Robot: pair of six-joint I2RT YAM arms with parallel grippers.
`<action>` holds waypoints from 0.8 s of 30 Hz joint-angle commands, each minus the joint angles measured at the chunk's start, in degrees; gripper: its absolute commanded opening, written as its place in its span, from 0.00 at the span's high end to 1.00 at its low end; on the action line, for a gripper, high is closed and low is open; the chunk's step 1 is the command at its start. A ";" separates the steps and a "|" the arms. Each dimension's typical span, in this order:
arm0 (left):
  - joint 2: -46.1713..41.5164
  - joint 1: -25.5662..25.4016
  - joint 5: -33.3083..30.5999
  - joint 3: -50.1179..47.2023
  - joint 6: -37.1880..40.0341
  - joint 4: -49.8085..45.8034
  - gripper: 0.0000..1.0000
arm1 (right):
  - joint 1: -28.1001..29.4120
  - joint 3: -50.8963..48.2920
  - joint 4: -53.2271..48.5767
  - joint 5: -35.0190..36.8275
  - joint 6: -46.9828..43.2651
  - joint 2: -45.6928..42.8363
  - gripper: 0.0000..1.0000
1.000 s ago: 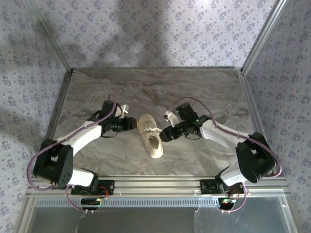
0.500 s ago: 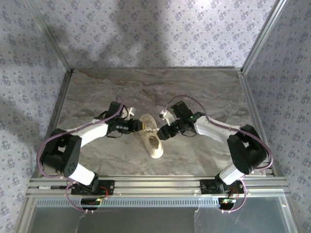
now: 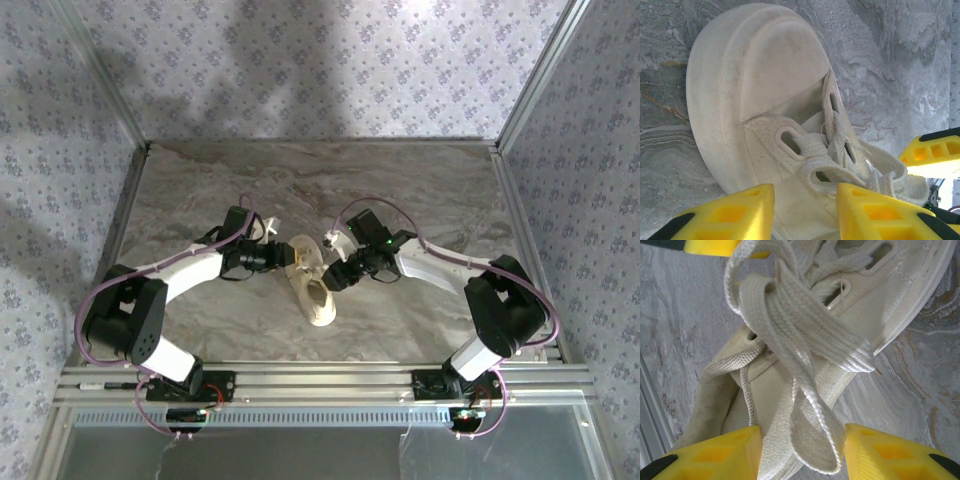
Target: Tie the shoes
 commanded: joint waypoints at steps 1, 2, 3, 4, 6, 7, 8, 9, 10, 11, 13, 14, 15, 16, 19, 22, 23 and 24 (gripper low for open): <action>0.49 -0.68 1.33 2.21 -1.21 2.26 0.63 | 0.76 1.97 -2.40 1.49 -1.93 1.12 0.53; 0.74 -0.93 1.12 2.29 -1.31 2.37 0.63 | 0.88 2.05 -2.56 1.69 -2.07 1.15 0.53; 1.03 -1.13 1.02 2.31 -1.39 2.61 0.63 | 0.94 2.19 -2.73 2.02 -2.17 1.14 0.53; 1.25 -1.23 1.02 2.32 -1.52 2.92 0.63 | 1.04 2.24 -2.85 2.19 -2.33 1.13 0.53; 1.86 -1.48 0.90 2.55 -1.57 3.17 0.62 | 1.10 2.48 -2.98 2.58 -2.52 1.13 0.53; 2.36 -1.67 0.63 2.78 -1.41 3.01 0.61 | 1.27 2.50 -3.11 2.76 -2.65 1.25 0.54; 2.82 -1.83 0.44 2.96 -1.24 2.84 0.60 | 1.27 2.59 -3.16 2.90 -2.74 1.32 0.54; 3.33 -2.08 -0.10 3.17 -0.90 2.30 0.59 | 1.41 2.78 -3.36 3.11 -2.86 1.37 0.56; 3.77 -2.21 -0.86 3.43 -0.58 1.32 0.59 | 1.49 2.88 -3.51 3.36 -2.95 1.40 0.57; 4.40 -2.45 -1.76 3.71 -0.12 0.14 0.59 | 1.61 3.02 -3.64 3.71 -3.11 1.48 0.59; 5.57 -2.56 -2.66 4.10 0.58 -2.10 0.60 | 1.83 3.35 -4.36 4.76 -3.39 1.57 0.61; 5.99 -2.63 -2.84 4.11 0.79 -2.51 0.61 | 2.04 3.50 -4.80 5.04 -3.60 1.57 0.64; 6.13 -2.69 -2.94 3.99 1.02 -2.63 0.65 | 2.17 3.55 -5.01 5.46 -3.82 1.48 0.67; 6.07 -2.70 -3.13 3.90 1.26 -2.97 0.70 | 2.36 3.55 -5.18 5.89 -3.97 1.40 0.71; 4.15 -2.79 -4.97 4.14 2.65 -4.86 0.86 | 2.56 3.38 -5.68 6.80 -3.85 0.92 0.86; 0.61 -2.82 -8.21 4.58 4.71 -7.91 0.97 | 2.56 2.95 -5.69 7.03 -3.66 -0.18 0.98; -0.71 -2.80 -9.26 4.77 5.43 -9.01 1.00 | 2.52 2.88 -5.65 7.07 -3.66 -0.45 0.99; -1.83 -2.81 -9.90 4.77 5.99 -9.70 1.00 | 2.46 2.80 -5.71 7.07 -3.74 -0.71 1.00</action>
